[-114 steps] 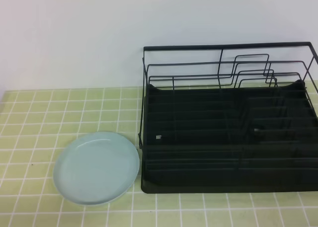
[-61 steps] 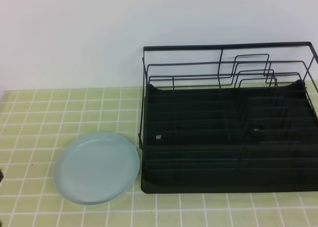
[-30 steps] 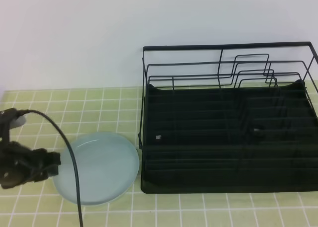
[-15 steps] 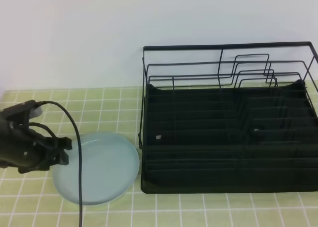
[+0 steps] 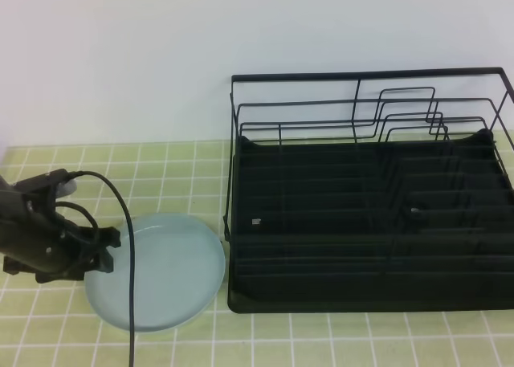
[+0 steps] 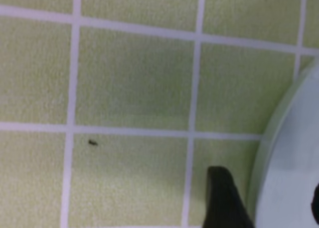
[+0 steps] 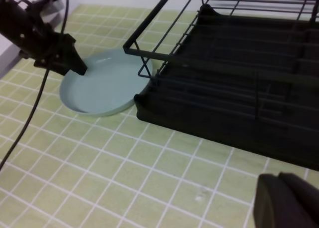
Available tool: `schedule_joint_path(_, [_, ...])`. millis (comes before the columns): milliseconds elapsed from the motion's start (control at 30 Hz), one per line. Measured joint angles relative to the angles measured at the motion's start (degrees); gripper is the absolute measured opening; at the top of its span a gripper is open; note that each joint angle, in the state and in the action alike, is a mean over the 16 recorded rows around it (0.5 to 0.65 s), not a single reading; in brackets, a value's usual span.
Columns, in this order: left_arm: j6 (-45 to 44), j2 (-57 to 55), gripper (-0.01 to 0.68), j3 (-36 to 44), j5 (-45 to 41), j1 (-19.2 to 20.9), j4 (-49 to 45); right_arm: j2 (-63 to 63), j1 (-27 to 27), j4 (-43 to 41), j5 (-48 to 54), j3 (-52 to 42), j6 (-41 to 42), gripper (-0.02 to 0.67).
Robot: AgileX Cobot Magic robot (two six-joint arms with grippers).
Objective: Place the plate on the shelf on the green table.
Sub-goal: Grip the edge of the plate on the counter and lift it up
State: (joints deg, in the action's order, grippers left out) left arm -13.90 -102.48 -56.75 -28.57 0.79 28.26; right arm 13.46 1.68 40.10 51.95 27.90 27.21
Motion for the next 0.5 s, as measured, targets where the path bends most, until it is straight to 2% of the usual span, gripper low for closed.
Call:
schedule_joint_path(333, [-1.77, -0.34, 0.042, -0.13, -0.05, 0.0, -0.27, 0.0, 0.0, 1.03, -0.06, 0.0, 0.64, -0.004])
schedule_joint_path(500, [-2.12, 0.93, 0.0, -0.24, 0.4, 0.03, -0.68, 0.0, 0.0, 1.22, -0.1, 0.0, 0.64, -0.004])
